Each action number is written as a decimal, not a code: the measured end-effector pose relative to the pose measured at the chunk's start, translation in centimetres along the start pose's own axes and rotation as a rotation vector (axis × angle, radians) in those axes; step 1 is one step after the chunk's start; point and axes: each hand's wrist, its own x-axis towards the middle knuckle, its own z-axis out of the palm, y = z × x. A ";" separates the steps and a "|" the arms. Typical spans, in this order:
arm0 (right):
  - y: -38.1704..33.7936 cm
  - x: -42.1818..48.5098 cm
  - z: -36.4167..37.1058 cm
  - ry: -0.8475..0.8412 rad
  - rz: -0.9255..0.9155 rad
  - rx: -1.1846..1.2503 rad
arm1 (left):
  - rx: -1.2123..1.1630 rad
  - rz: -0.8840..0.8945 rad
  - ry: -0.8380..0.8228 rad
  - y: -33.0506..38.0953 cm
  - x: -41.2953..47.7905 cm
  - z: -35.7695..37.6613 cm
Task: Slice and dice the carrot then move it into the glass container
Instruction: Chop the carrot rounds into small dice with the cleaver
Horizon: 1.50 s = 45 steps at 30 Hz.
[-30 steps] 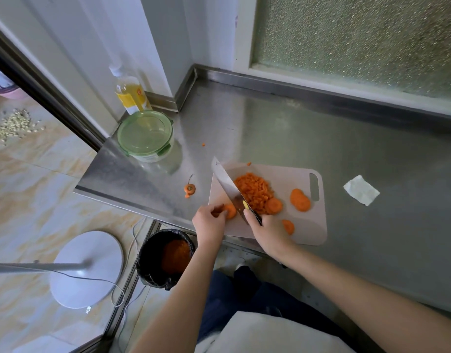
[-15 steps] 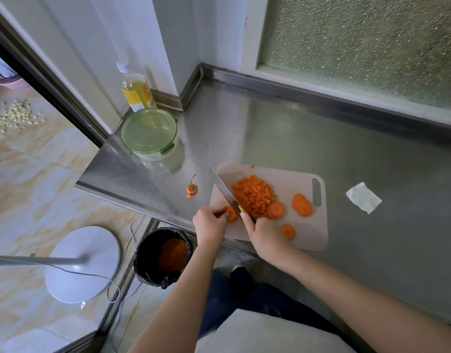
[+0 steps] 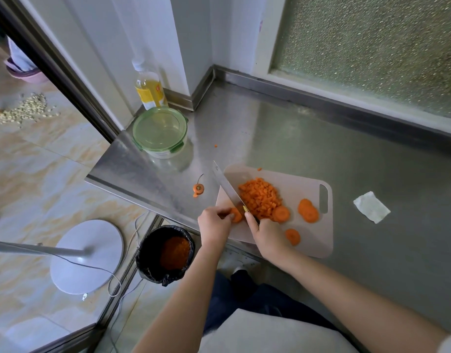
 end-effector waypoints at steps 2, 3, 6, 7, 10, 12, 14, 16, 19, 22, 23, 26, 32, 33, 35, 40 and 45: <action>0.1 0.1 0.3 0.086 -0.035 -0.035 | 0.002 -0.005 -0.013 -0.1 0.1 0.0; 0.2 0.2 0.5 0.122 -0.053 -0.052 | 0.002 -0.005 -0.018 -0.1 0.1 -0.1; 0.8 0.4 0.8 0.159 -0.070 -0.067 | 0.007 0.008 -0.033 -0.3 0.2 -0.2; 1.0 0.4 0.9 0.166 -0.077 -0.074 | 0.013 0.016 -0.039 -0.3 0.2 -0.2; 1.2 0.4 0.9 0.151 -0.106 -0.045 | 0.013 0.020 -0.049 -0.4 0.3 -0.3; 1.3 0.4 0.5 0.078 -0.049 0.044 | 0.020 0.015 -0.054 -0.3 0.3 -0.2; 1.1 0.5 0.3 0.049 0.000 0.071 | 0.023 0.009 -0.048 -0.2 0.3 -0.2; 0.7 0.7 0.4 0.117 -0.027 0.008 | 0.015 -0.003 -0.041 -0.2 0.4 -0.4; 0.1 0.5 0.5 0.170 -0.034 -0.033 | 0.032 -0.014 -0.069 -0.1 0.4 -0.5; 0.2 0.2 0.3 0.146 -0.027 -0.005 | 0.037 -0.024 -0.085 0.1 0.5 -0.6; 0.2 0.1 0.2 0.141 -0.022 0.007 | 0.036 -0.024 -0.083 0.1 0.5 -0.6; -0.2 -0.3 -0.2 0.112 0.010 0.066 | 0.020 -0.018 -0.085 0.2 0.5 -0.8; -0.4 -1.0 0.0 0.118 -0.016 -0.003 | -0.018 -0.015 -0.082 0.0 0.5 -0.9; -0.4 -1.0 0.1 0.151 -0.008 -0.020 | -0.018 -0.018 -0.081 0.0 0.6 -0.8; -0.2 -0.8 0.4 0.165 -0.002 -0.026 | -0.007 -0.015 -0.079 0.0 0.6 -0.8; -0.2 -1.0 0.1 0.120 0.037 -0.009 | -0.008 -0.021 -0.101 -0.1 0.7 -0.9; -0.5 -1.3 0.0 0.085 0.038 -0.016 | 0.004 -0.005 -0.104 0.2 0.6 -1.1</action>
